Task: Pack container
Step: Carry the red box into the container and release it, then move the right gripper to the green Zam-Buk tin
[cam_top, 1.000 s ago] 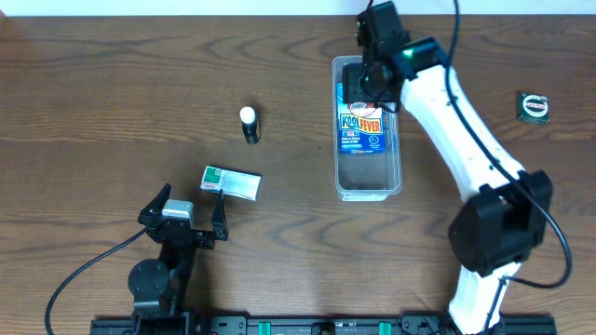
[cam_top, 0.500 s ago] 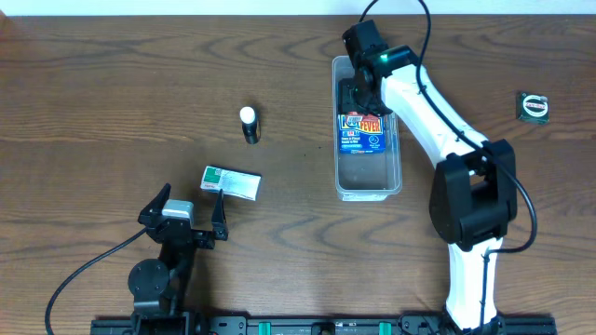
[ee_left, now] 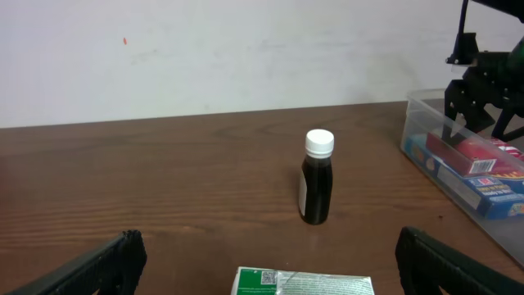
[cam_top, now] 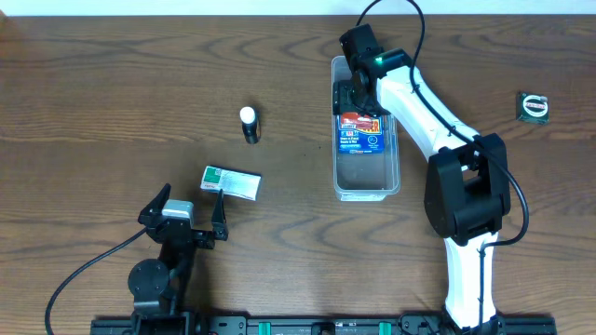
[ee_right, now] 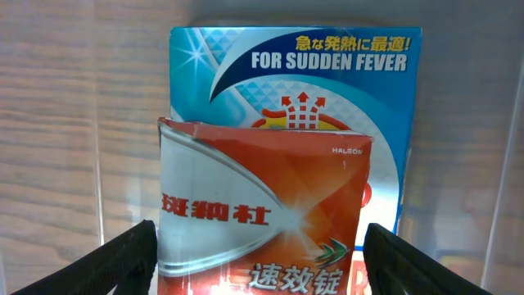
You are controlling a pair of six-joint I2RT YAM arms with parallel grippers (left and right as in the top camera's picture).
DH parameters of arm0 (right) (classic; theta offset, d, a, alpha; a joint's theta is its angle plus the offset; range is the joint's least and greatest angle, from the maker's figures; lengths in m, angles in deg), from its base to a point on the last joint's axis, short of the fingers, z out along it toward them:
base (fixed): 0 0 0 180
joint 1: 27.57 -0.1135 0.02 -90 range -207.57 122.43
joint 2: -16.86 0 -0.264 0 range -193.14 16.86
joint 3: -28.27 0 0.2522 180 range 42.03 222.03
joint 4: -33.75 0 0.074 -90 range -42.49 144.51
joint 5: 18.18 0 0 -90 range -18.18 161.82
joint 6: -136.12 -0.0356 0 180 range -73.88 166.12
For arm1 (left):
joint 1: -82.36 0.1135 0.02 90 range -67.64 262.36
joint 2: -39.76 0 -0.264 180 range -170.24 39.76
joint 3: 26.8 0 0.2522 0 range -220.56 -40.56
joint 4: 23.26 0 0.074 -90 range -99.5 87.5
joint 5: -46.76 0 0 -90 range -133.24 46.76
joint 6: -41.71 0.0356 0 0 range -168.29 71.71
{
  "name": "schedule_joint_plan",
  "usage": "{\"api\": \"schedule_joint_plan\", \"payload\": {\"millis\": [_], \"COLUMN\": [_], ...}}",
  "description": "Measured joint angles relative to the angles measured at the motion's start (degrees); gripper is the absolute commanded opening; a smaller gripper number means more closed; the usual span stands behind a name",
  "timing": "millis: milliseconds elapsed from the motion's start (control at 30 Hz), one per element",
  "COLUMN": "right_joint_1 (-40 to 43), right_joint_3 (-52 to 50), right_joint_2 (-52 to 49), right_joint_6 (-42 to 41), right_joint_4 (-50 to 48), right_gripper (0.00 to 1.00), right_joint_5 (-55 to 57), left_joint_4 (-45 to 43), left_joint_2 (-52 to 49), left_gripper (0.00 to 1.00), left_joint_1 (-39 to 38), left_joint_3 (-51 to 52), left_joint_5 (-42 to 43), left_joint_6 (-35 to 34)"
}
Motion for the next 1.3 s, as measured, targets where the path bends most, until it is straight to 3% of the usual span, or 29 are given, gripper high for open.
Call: {"api": "schedule_joint_plan", "payload": {"millis": [467,633,733,933,1100,1300], "right_joint_1": [0.15,1.46,3.50,11.56,24.20,35.87], "right_joint_3": [0.09,0.37,1.33,2.27,2.27,2.27], "right_joint_2": [2.01,10.25,17.03,23.15,22.10,20.41], "right_joint_6": [0.48,0.92,2.29,7.58,13.55,24.02], "right_joint_4": [1.68,3.98,6.54,10.43,11.61,11.47], "right_gripper": [0.81,0.83,0.91,0.93,0.99,0.99], "right_joint_5": [0.15,0.74,2.62,4.72,4.85,0.31], "left_joint_4": [0.00,-0.02,0.00,0.00,0.00,0.00], "left_joint_2": [0.00,0.00,0.00,0.00,0.00,0.00], "left_gripper": [0.98,0.98,0.98,0.98,0.98,0.98], "left_joint_1": [0.00,0.00,0.00,0.00,0.00,0.00], "left_joint_3": [0.00,0.00,0.00,0.00,0.00,0.00], "left_joint_5": [0.00,0.00,0.00,0.00,-0.02,-0.02], "left_joint_6": [0.00,0.00,0.00,0.00,0.00,0.00]}}
